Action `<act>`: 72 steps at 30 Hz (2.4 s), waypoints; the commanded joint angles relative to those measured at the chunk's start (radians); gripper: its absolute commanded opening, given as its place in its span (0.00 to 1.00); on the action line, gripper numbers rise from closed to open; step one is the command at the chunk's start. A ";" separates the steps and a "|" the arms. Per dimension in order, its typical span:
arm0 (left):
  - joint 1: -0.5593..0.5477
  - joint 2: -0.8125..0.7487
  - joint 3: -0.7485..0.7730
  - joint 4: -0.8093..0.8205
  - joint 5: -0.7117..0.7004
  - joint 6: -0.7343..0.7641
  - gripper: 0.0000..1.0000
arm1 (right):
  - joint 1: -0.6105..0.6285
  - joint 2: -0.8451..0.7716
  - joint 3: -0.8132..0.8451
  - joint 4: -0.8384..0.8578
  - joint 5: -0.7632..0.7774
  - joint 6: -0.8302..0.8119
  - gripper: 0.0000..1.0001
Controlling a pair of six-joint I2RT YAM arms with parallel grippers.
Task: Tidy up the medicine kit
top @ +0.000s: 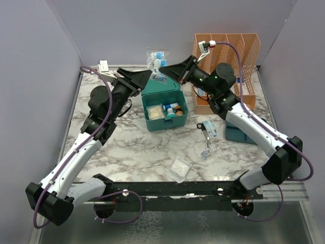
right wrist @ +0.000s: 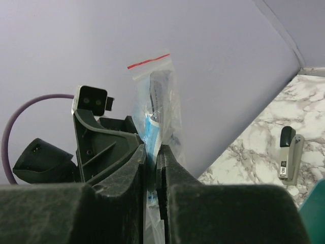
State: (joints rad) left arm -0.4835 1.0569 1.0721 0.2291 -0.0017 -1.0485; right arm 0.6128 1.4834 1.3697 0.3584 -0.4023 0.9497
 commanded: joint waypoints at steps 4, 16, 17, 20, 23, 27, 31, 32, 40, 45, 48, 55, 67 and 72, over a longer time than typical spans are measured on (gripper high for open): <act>0.008 -0.064 -0.071 -0.172 -0.207 0.164 0.54 | -0.063 -0.009 -0.001 -0.023 -0.104 0.024 0.05; 0.050 0.012 -0.090 -0.310 -0.299 0.391 0.54 | -0.079 0.132 0.062 -0.290 -0.156 -0.136 0.06; 0.058 0.027 -0.091 -0.323 -0.302 0.404 0.54 | -0.080 0.146 0.068 -0.330 -0.149 -0.167 0.06; 0.088 0.063 -0.099 -0.351 -0.284 0.444 0.54 | -0.079 0.197 0.089 -0.450 -0.126 -0.254 0.06; 0.126 0.101 -0.113 -0.353 -0.208 0.484 0.54 | -0.079 0.247 0.112 -0.541 -0.109 -0.315 0.06; 0.162 0.145 -0.138 -0.335 -0.093 0.537 0.54 | -0.079 0.323 0.144 -0.614 -0.118 -0.346 0.06; 0.188 0.184 -0.146 -0.315 -0.044 0.554 0.54 | -0.072 0.416 0.191 -0.623 -0.114 -0.302 0.06; 0.193 0.192 -0.142 -0.316 -0.039 0.558 0.54 | -0.069 0.436 0.202 -0.617 -0.112 -0.282 0.06; 0.221 0.189 -0.154 -0.312 -0.015 0.573 0.54 | -0.005 0.535 0.228 -0.579 -0.092 -0.137 0.07; 0.224 0.180 -0.173 -0.302 -0.005 0.566 0.54 | 0.003 0.565 0.225 -0.583 -0.084 -0.073 0.07; 0.225 0.176 -0.179 -0.293 0.002 0.553 0.54 | 0.015 0.567 0.211 -0.587 -0.037 -0.049 0.09; 0.224 0.166 -0.182 -0.290 -0.020 0.557 0.54 | 0.019 0.584 0.195 -0.582 0.009 -0.045 0.16; 0.225 0.168 -0.167 -0.284 0.006 0.579 0.54 | 0.019 0.536 0.255 -0.717 0.218 -0.178 0.50; 0.224 0.172 -0.164 -0.284 0.006 0.579 0.54 | 0.019 0.510 0.266 -0.773 0.298 -0.240 0.49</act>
State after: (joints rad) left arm -0.2634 1.2461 0.8936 -0.0795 -0.0151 -0.4824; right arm 0.6273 2.0518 1.5978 -0.3489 -0.2203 0.7872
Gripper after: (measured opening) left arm 0.542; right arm 0.494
